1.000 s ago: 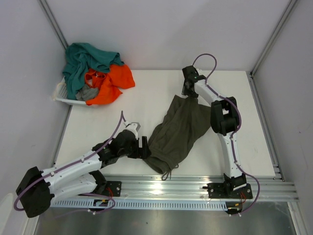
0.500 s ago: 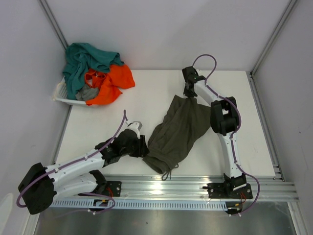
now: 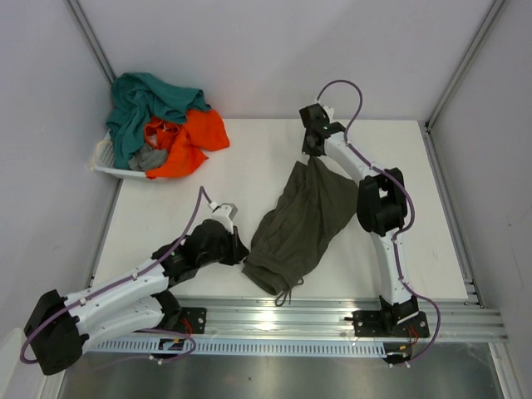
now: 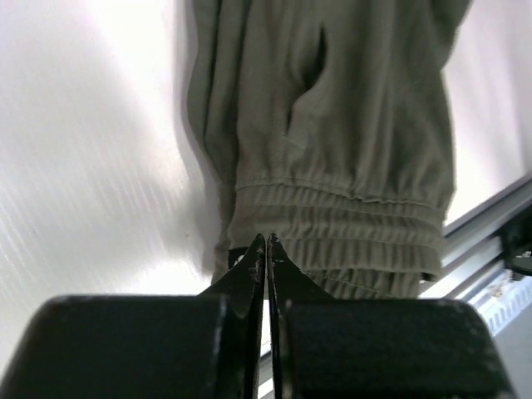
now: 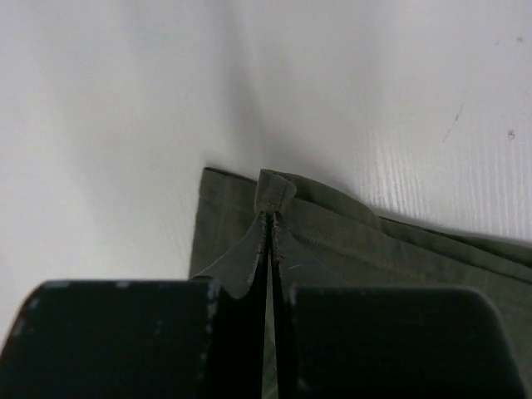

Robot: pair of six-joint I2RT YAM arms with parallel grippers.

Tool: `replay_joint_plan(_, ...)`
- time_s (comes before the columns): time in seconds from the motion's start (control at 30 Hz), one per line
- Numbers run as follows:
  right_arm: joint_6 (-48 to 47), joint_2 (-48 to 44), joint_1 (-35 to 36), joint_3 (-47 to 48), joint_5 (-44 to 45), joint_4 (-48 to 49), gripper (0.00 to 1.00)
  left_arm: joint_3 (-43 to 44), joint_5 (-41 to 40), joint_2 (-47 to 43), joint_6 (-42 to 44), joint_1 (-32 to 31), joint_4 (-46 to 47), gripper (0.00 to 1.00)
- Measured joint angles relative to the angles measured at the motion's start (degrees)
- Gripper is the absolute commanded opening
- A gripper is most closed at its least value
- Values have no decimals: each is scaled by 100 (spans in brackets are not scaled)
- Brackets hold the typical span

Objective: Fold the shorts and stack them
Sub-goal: Fold the shorts

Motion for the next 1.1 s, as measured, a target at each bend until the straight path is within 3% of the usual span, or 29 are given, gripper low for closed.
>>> replay_joint_plan(0.27, 2, 9, 114, 664, 50, -192, 0, -339, 24, -1152, -17, 0, -219, 1)
replay_joint_plan(0.3, 7, 9, 114, 702, 79, -190, 0, -393, 22, -1270, -22, 0, -269, 21)
replay_joint_plan(0.37, 7, 9, 114, 726, 118, -192, 0, -472, 31, -1379, 9, 2, -356, 47)
replay_joint_plan(0.4, 7, 15, 111, 728, 129, -201, 0, -472, 35, -1360, 11, 2, -409, 66)
replay_joint_plan(0.47, 7, 26, 98, 728, 131, -227, 0, -461, 48, -1172, -15, 2, -426, 73)
replay_joint_plan(0.7, 4, 146, 57, 743, 144, -256, 0, -455, 212, -343, -48, 2, -308, 77)
replay_joint_plan(0.93, 4, 262, 52, 743, 142, -258, 0, -424, 365, 153, -52, 2, 0, 61)
replay_joint_plan(1.1, 0, 262, 52, 743, 144, -254, 0, -326, 361, 66, -52, 2, 48, 61)
